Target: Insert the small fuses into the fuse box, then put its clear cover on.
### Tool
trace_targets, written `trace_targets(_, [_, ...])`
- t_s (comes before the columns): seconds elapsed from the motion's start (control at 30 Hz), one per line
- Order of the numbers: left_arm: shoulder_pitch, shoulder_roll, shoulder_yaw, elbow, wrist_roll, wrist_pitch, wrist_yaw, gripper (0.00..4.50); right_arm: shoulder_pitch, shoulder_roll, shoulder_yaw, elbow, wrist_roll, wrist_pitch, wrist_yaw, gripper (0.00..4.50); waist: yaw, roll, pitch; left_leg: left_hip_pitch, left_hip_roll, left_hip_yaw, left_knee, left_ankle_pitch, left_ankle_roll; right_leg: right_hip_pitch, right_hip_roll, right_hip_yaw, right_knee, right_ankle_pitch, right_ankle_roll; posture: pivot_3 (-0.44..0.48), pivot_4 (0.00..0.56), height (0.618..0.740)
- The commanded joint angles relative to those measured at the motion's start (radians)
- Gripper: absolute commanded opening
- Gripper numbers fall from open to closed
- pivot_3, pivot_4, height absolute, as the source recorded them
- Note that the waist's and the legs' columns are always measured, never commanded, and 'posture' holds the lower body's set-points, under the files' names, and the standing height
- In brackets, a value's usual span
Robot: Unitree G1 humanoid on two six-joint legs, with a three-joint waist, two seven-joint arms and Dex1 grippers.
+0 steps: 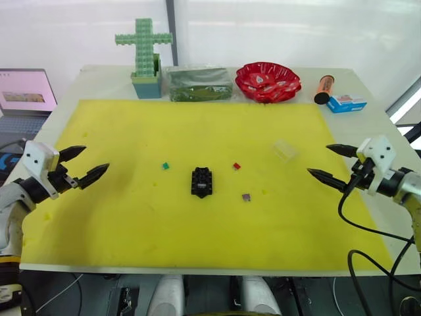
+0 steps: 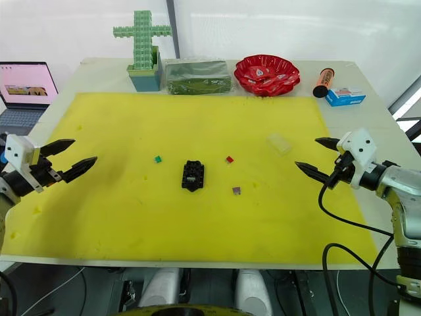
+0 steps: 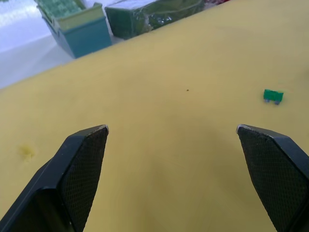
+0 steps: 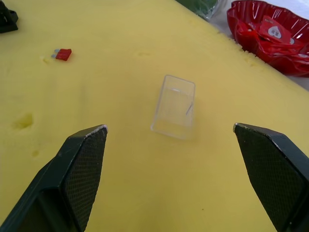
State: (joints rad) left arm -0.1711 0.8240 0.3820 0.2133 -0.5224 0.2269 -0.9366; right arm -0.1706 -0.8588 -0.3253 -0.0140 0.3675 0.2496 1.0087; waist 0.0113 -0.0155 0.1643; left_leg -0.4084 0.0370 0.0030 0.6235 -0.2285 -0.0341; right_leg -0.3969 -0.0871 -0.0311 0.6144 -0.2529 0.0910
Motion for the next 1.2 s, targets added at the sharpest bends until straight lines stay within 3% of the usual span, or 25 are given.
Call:
trace_targets(0.03, [-0.044,0.033,0.059,-0.083,-0.124,0.232,0.053,4.5,-0.05,-0.008,0.009,-0.12,0.065,0.046,0.004,4.47,-0.001,0.0,0.0,0.0,0.0,0.0,0.0,0.0,0.0,0.0,0.0,0.0,0.0,0.001,0.002,0.0,0.15,0.74])
trace_targets(0.1, [-0.059,0.048,0.067,-0.113,-0.181,0.374,0.073,4.5,-0.072,-0.002,0.04,-0.185,0.097,0.092,0.006,4.47,-0.003,0.0,0.0,0.0,0.0,0.0,0.0,0.0,0.0,0.0,0.0,0.0,0.001,0.001,0.002,0.0,0.15,0.74])
trace_targets(0.23, [-0.164,0.083,0.126,-0.074,-0.409,0.795,0.133,4.5,-0.132,0.032,0.131,-0.359,0.174,0.213,-0.031,4.47,-0.005,-0.001,0.0,0.0,0.0,-0.001,0.0,0.0,0.0,0.0,0.001,0.0,0.002,0.001,0.003,0.0,0.15,0.74])
trace_targets(0.3, [-0.231,0.109,0.094,-0.04,-0.456,1.007,0.176,4.5,-0.169,0.053,0.19,-0.436,0.194,0.268,-0.06,4.47,-0.004,-0.001,0.001,0.0,0.0,-0.002,0.0,0.0,0.0,0.0,0.001,0.0,0.003,0.0,0.004,0.0,0.15,0.74])
trace_targets(0.37, [-0.35,0.09,0.103,0.073,-0.505,1.209,0.216,4.5,-0.219,0.083,0.249,-0.486,0.215,0.319,-0.087,4.47,-0.001,-0.001,0.001,0.0,0.0,-0.003,0.0,0.0,0.0,0.0,0.001,-0.001,0.003,0.0,0.005,0.0,0.15,0.74])
trace_targets(0.47, [-0.476,0.063,0.076,0.21,-0.524,1.361,0.217,4.5,-0.286,0.13,0.349,-0.525,0.212,0.355,-0.1,4.47,0.0,-0.003,0.0,0.0,-0.001,-0.005,0.002,0.0,0.0,0.001,0.001,-0.002,0.004,0.0,0.005,0.0,0.15,0.74])
trace_targets(0.63, [-0.555,0.018,-0.011,0.363,-0.542,1.388,0.227,4.5,-0.349,0.221,0.447,-0.494,0.167,0.338,-0.137,4.47,-0.005,-0.005,0.0,0.0,-0.002,-0.005,0.002,0.0,0.0,0.001,0.001,-0.001,0.005,-0.001,0.006,0.0,0.15,0.74])
trace_targets(0.8, [-0.582,-0.054,-0.029,0.417,-0.461,1.383,0.224,4.5,-0.356,0.253,0.456,-0.483,0.163,0.342,-0.153,4.47,-0.003,-0.007,0.0,0.0,-0.002,-0.005,0.003,0.0,0.0,0.0,0.001,-0.001,0.006,-0.001,0.006,0.0,0.15,0.74])
trace_targets(1.0, [-0.619,-0.106,-0.093,0.504,-0.349,1.265,0.183,4.5,-0.356,0.27,0.448,-0.502,0.179,0.369,-0.184,4.47,-0.002,-0.007,0.0,0.0,-0.002,-0.005,0.003,0.0,0.0,0.0,0.001,-0.001,0.007,-0.001,0.006,0.0,0.15,0.74])
trace_targets(1.2, [-0.671,-0.15,-0.15,0.589,-0.272,1.208,0.097,4.5,-0.365,0.276,0.432,-0.51,0.198,0.405,-0.209,4.47,0.002,-0.007,0.0,0.0,-0.002,-0.005,0.004,0.0,0.0,0.0,0.001,-0.001,0.008,-0.001,0.005,0.0,0.15,0.74])
